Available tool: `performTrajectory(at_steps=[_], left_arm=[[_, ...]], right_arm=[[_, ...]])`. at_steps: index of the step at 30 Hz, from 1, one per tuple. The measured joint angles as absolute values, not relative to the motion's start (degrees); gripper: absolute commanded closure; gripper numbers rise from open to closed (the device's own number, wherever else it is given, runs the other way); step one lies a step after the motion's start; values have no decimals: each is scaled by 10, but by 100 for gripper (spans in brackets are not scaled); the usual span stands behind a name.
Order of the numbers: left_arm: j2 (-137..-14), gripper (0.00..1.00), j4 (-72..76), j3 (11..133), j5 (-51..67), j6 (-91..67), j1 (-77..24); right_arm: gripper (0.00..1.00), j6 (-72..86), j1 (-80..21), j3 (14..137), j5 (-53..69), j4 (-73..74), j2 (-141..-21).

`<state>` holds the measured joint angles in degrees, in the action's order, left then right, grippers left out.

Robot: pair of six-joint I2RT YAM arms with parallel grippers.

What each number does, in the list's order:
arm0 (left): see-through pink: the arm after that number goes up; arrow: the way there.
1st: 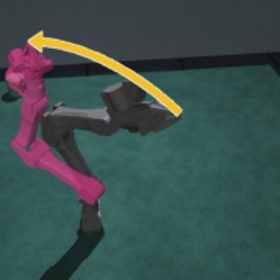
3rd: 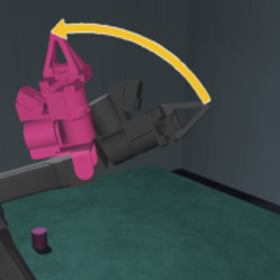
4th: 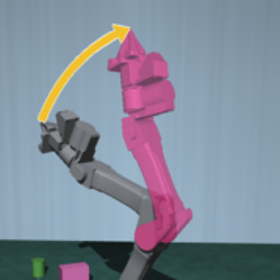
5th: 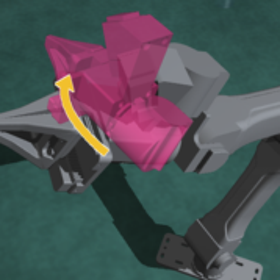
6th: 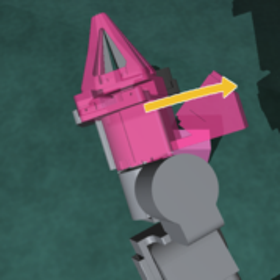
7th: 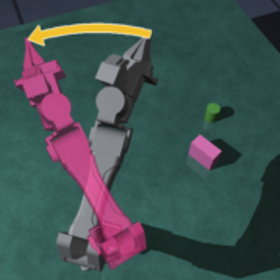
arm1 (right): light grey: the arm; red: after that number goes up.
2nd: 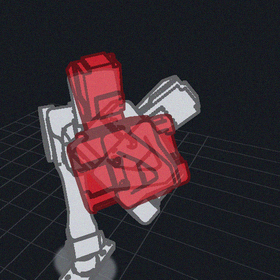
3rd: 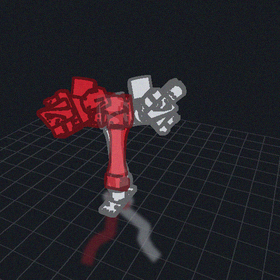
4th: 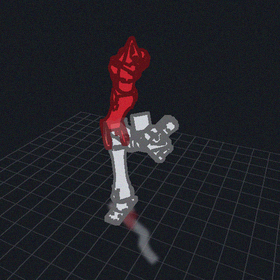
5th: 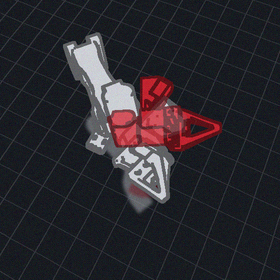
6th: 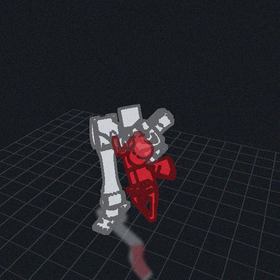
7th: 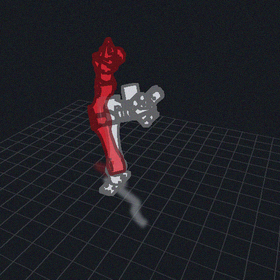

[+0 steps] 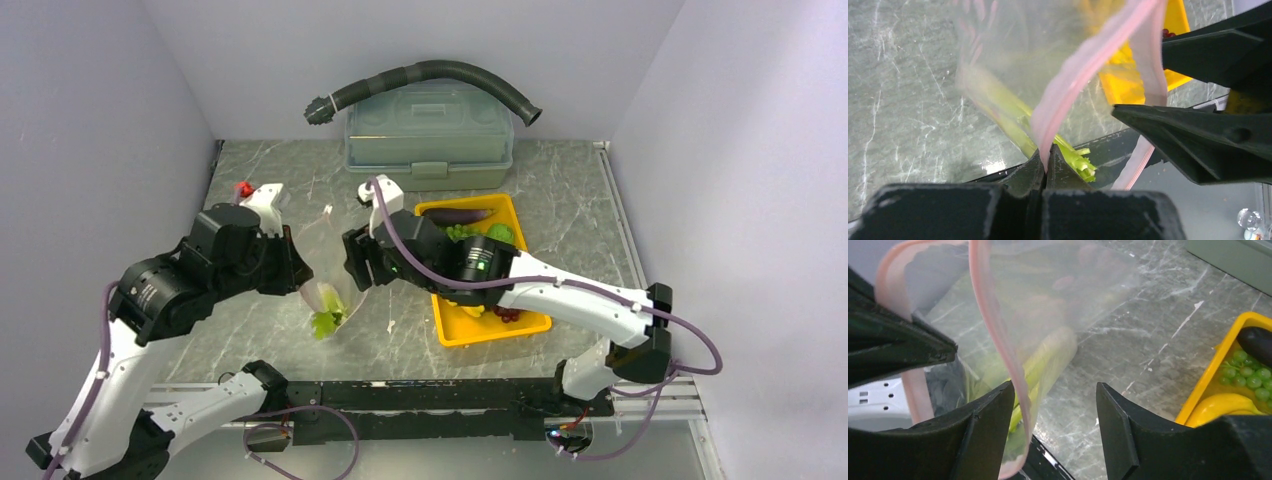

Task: Place the food in the zip-top bag and seal the zipper
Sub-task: Adjust the zipper food storage bag at the center of the board.

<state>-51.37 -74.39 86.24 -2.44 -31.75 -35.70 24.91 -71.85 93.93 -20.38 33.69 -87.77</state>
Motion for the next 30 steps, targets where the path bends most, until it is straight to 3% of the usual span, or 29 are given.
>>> performTrajectory(at_steps=[8,16,30], left_arm=[[-540,100,-727,836,-8,-307,-357],[-562,100,-696,833,3,-306,-357],[-568,100,-691,833,4,-307,-357]], right_arm=[[34,244,-719,882,-180,333,-772],[40,216,-734,851,-62,308,-677],[36,166,-827,857,-74,312,-790]])
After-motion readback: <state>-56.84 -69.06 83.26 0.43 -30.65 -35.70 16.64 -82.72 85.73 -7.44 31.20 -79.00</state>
